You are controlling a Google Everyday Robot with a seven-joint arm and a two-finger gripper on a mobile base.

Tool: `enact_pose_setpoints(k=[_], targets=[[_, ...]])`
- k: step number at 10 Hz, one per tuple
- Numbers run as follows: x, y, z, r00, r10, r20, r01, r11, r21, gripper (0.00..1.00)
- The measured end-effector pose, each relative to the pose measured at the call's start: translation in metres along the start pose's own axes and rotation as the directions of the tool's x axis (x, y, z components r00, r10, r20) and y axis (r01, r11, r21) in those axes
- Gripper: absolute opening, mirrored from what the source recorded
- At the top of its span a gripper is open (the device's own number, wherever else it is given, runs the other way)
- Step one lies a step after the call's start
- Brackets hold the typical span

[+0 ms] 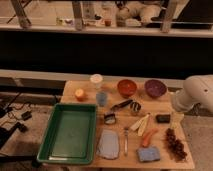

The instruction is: Place towel in plastic cup

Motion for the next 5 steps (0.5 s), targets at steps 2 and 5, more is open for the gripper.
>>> enact_pose_setpoints(k=[2,5], targets=[[-0.0001,-0.0001,0.0,1.0,0.0,0.0,0.0,1.0,0.0,1.0],[-0.0074,0.0067,0.0054,1.0,-0.009,-0.018,0.009,1.0,0.001,1.0]])
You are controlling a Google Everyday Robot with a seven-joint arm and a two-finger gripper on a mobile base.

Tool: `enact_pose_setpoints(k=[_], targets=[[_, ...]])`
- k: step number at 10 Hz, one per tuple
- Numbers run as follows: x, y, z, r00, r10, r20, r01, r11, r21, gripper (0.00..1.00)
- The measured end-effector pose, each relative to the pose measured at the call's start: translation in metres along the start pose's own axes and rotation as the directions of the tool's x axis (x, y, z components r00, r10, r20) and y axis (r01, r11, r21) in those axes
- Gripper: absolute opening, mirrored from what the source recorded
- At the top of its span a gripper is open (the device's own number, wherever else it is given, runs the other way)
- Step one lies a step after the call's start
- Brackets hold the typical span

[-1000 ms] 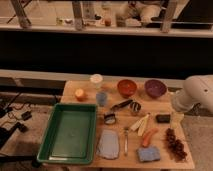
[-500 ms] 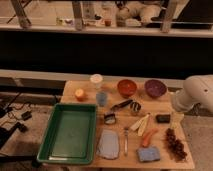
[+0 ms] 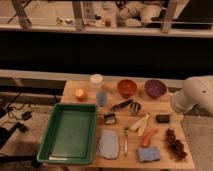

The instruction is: Place towel in plastic cup

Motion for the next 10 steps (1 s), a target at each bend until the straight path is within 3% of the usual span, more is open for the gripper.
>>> enact_pose_setpoints(k=[4,10], targets=[[-0.032,0.025,0.013,0.997,-0.079,-0.008,0.079,0.997,-0.02,1.0],[-0.093,0.062,0.021,0.969,-0.242,0.047,0.244,0.969,-0.046,1.0]])
